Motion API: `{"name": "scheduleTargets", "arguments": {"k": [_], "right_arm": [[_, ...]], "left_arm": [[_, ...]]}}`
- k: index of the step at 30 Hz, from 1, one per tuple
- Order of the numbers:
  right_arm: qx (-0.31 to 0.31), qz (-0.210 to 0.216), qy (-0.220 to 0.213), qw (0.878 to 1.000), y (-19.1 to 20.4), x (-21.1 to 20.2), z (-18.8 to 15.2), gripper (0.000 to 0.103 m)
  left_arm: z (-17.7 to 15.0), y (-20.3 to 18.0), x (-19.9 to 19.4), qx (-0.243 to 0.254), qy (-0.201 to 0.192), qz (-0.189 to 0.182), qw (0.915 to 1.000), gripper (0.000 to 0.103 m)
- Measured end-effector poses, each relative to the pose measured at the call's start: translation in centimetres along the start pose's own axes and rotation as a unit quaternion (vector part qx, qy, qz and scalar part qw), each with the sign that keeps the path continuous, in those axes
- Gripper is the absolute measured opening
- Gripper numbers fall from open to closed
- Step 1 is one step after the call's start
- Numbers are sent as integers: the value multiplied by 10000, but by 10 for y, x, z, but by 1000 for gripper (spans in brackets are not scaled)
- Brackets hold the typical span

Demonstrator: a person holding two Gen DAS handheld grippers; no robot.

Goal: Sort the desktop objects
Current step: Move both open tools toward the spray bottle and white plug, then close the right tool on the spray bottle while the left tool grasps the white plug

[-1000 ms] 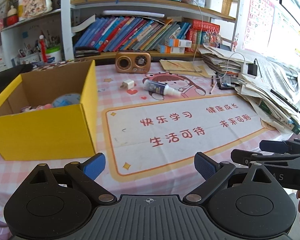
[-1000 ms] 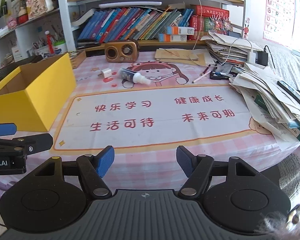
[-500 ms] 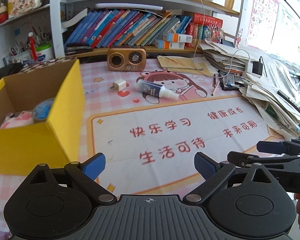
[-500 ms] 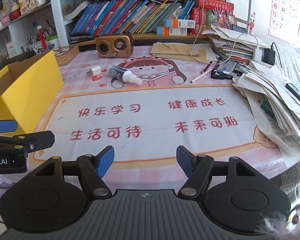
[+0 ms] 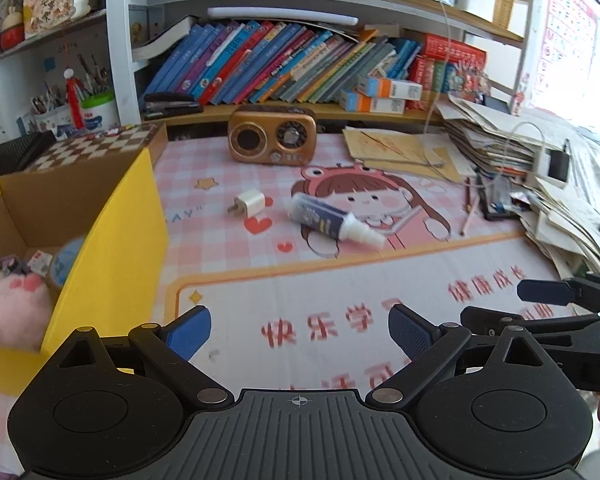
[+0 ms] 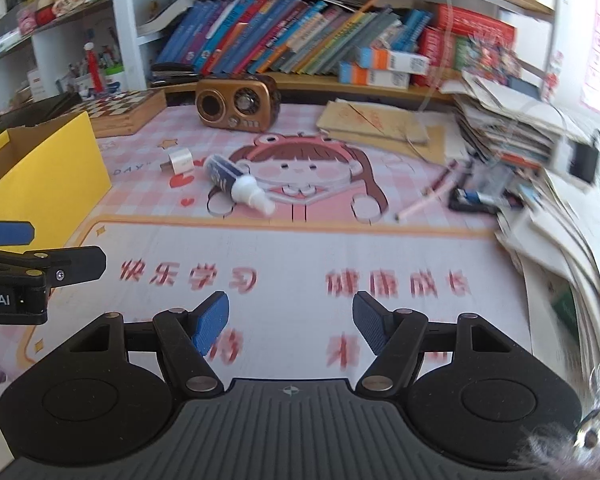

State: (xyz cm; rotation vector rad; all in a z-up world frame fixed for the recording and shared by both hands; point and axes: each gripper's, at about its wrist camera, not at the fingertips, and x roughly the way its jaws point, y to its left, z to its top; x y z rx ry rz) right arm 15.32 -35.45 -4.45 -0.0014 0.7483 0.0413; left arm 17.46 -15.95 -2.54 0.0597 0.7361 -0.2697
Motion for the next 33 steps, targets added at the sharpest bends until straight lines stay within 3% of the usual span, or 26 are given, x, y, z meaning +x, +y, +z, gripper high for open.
{"name": "scheduleTargets", "arguments": {"k": [7,17,33], "right_arm": [[-592,436,-116,9972,-16,40,39,66],[-1393,1121,-160,9838,-16,103,84,62],[-2179,1983,369,9549,23,179,111,40]], "left_arm": [[27,-3,24,-145,-42,419,9990,97],[58,-4,55,-161,-54,945,9954,97],[64,3,82,-189,268,1299,9910,97]]}}
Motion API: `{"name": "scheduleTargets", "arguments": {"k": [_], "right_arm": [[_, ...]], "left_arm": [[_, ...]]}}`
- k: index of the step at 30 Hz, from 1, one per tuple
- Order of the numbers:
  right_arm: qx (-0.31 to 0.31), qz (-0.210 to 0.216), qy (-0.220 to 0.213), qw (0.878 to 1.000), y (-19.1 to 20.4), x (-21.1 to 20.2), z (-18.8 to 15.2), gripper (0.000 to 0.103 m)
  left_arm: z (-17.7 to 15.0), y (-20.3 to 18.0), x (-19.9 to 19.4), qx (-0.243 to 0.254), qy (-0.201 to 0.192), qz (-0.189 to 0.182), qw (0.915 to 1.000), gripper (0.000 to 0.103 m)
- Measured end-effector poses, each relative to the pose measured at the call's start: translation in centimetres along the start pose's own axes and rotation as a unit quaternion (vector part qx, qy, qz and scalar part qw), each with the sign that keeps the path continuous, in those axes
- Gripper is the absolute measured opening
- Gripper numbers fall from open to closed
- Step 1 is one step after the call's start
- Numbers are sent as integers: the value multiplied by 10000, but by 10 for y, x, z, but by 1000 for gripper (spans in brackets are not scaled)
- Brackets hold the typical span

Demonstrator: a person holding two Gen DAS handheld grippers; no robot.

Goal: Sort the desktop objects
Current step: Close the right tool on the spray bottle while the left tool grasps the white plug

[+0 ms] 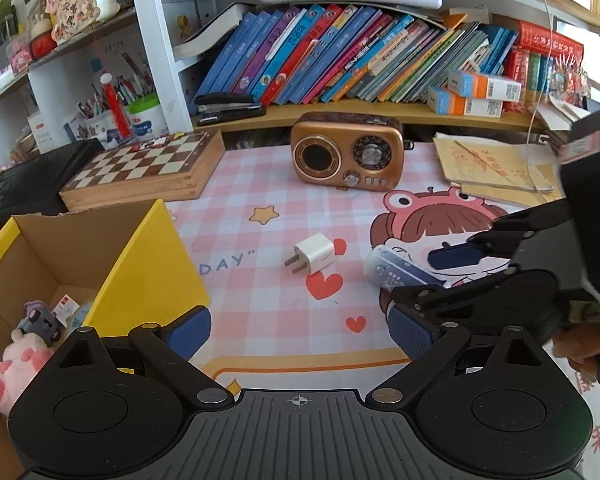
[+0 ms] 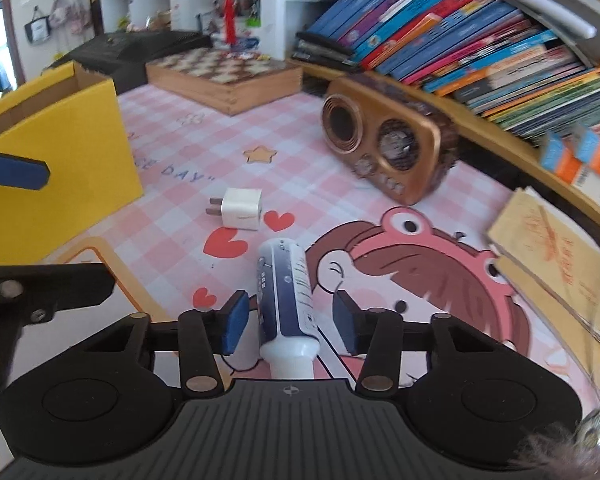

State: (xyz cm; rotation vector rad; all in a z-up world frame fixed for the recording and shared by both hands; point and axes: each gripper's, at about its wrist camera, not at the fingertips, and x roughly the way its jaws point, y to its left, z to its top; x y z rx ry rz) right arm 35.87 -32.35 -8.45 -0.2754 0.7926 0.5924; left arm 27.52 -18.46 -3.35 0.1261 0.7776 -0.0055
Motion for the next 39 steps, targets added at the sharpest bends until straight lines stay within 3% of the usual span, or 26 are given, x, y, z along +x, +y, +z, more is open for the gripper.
{"name": "scheduleTargets", "arguments": {"k": [3,9,16,23,26,28,33,39], "right_arm": [[18,132,119,9998,-4,9,1,31],[294,35,27,9996,-18,-4,-7,30],[1026,-292,-75,9943,-44,-30,-22,30],[1499,-219,-262,9881,-43,-54,-34,30],[1533,-193,-298,9875,-38,-59,-37,30],[1566,-190,-289,9871,-36,-61,-38,30],[1625,-223,-280,9861,-37,-65,-41,30],[1701,-333,-244,9846,-34,-70,-46,30]], "left_arm": [[2,0,6,-17,64,34,10000,97],[10,-10,19,-22,44,1,10000,97],[21,-15,59,-583,5,-28,9983,94],[33,-14,104,-940,143,235,9952,78],[35,-13,115,-997,208,282,9944,66],[36,-13,120,-1057,263,313,9936,65],[33,-11,126,-1163,302,361,9921,46],[32,-10,118,-1093,191,133,9937,45]]}}
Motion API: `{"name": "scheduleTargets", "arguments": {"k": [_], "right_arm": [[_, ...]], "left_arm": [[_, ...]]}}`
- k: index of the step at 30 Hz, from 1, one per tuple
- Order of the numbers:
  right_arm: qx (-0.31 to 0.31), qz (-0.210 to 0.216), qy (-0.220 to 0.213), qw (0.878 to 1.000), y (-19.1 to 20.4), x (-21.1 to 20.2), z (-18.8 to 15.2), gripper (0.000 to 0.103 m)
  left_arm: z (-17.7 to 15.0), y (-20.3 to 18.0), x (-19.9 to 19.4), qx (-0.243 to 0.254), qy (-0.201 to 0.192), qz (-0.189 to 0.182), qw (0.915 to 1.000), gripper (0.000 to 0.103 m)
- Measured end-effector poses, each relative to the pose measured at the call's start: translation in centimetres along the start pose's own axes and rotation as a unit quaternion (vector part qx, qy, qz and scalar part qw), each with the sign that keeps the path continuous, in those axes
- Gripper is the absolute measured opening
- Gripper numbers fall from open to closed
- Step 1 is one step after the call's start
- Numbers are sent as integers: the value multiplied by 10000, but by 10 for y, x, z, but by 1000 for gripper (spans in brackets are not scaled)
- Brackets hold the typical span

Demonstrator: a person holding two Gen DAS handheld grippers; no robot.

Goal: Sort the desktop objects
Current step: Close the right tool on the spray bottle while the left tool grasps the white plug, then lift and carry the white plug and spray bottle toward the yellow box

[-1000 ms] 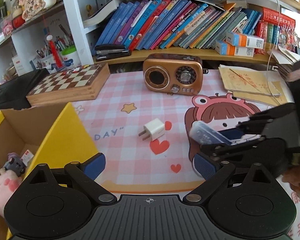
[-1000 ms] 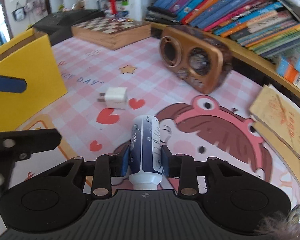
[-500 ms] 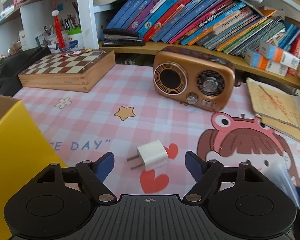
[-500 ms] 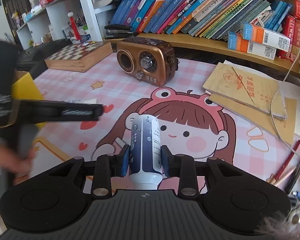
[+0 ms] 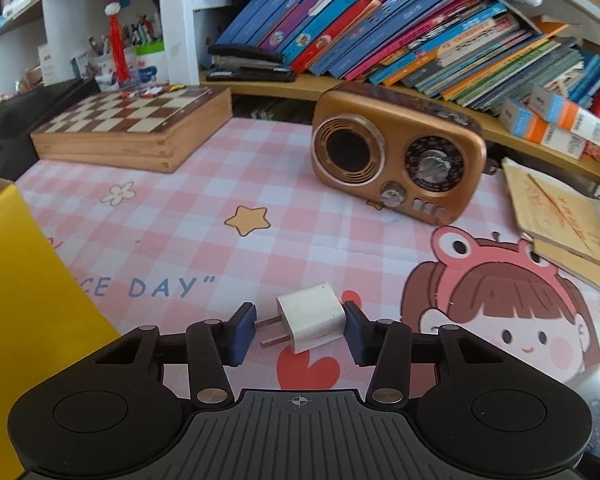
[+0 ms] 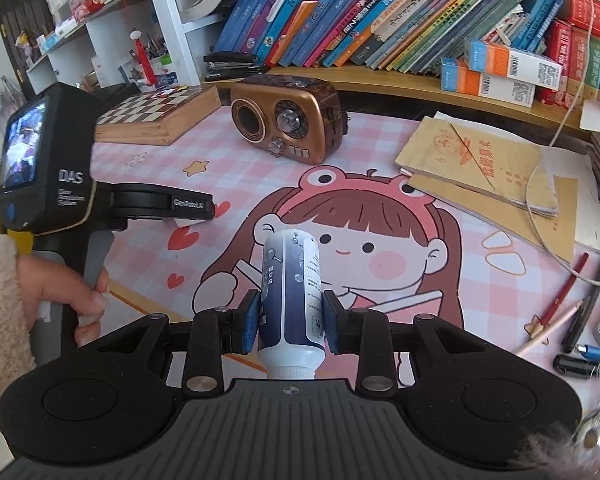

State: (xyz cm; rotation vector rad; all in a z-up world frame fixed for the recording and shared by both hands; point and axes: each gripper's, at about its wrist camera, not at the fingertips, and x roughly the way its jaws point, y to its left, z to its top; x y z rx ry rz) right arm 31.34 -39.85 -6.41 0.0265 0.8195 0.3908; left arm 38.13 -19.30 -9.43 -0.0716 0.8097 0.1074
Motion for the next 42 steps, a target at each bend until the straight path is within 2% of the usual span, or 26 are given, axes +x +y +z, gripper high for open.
{"name": "scheduleTargets", "arguments": {"k": [12,25,34,42], "right_arm": [[137,-159,-31,9998,15,-20,-11,30],[447,-229,-324,9982,63,-86,-40,30],[508,-273,-308,9979,113,-113,-68,30],[463,-263,-246,9983,165,-124,-89,30]], "left_arm": [[-5,9,-80,255,-478,-681,9962,45],[-50,44,-182,400,-698,-1488,9856,45],[-81,82,-222,398,-706,-1742,9814,45],[-107,124,-244,333,-660,-1785,9812,45]]}}
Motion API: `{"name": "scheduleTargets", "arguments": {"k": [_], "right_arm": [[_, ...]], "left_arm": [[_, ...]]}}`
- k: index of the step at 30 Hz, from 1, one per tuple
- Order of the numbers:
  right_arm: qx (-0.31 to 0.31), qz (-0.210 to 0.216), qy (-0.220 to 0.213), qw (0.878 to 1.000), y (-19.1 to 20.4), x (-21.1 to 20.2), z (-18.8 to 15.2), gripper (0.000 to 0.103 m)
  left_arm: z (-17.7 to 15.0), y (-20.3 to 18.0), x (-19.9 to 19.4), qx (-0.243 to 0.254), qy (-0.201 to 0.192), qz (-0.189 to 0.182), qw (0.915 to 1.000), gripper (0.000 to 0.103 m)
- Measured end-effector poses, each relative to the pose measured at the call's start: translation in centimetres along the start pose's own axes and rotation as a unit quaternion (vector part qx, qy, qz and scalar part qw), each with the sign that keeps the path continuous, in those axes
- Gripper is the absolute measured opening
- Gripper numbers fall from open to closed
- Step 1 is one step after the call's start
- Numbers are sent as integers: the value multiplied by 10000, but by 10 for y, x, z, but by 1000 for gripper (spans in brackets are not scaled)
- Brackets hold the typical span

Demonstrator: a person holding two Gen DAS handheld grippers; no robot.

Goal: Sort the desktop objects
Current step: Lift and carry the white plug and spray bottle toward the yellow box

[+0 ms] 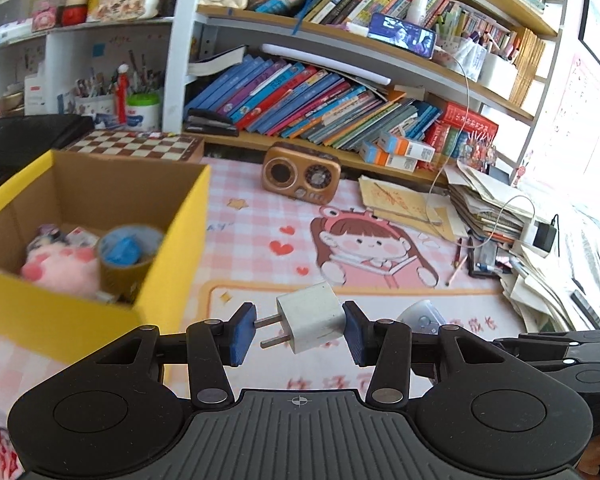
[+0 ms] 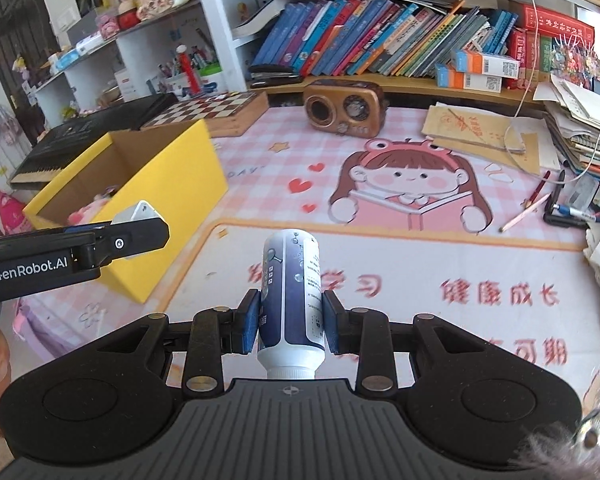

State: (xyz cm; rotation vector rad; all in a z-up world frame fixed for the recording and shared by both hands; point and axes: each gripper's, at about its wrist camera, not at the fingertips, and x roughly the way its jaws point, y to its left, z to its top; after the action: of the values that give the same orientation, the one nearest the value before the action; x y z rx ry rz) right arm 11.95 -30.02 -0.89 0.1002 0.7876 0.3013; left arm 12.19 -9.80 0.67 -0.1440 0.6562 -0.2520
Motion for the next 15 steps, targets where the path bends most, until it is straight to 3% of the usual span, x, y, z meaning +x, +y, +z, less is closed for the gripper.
{"name": "scheduleTargets", "arguments": {"k": [15], "right_arm": [[-87,217,95,9997,101,-20,-53,30]], "left_arm": [[-47,65,-81,-125,-13,136,9998,45]]}}
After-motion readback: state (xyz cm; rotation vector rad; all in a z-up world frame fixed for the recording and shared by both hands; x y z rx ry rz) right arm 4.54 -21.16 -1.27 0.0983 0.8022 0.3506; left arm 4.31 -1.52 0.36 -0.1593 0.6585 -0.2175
